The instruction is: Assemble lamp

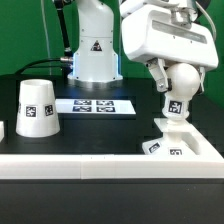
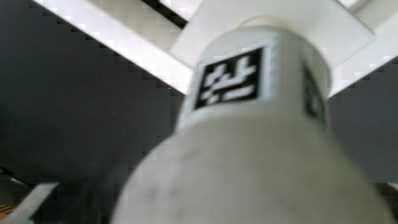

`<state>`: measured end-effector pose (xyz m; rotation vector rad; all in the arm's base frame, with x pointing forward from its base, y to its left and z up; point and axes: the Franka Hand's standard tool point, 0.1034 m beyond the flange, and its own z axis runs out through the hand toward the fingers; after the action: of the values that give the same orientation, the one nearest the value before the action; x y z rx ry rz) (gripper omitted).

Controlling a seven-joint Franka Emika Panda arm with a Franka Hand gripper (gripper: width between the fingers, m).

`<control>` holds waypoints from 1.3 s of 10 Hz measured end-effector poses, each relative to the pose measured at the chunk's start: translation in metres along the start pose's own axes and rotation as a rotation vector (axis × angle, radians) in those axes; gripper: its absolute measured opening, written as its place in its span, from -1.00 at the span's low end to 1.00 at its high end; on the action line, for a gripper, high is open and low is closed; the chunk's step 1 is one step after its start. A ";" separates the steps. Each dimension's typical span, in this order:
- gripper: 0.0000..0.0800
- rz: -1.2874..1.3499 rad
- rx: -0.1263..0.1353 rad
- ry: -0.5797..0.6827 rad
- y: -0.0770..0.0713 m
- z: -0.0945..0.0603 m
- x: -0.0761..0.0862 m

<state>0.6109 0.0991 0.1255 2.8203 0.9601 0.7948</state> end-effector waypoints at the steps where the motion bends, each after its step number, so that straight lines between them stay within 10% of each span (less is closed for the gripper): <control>1: 0.74 0.000 -0.002 -0.004 0.005 -0.005 0.001; 10: 0.75 0.000 0.002 -0.027 0.015 -0.020 0.006; 13: 0.75 0.052 0.110 -0.215 -0.002 -0.019 0.008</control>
Offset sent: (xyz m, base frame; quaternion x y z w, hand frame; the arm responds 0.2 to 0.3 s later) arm -0.0062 -0.0093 0.0283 -0.0088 -0.0349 -0.0064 0.9993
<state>0.6062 0.1037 0.1450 2.9572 0.9277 0.4419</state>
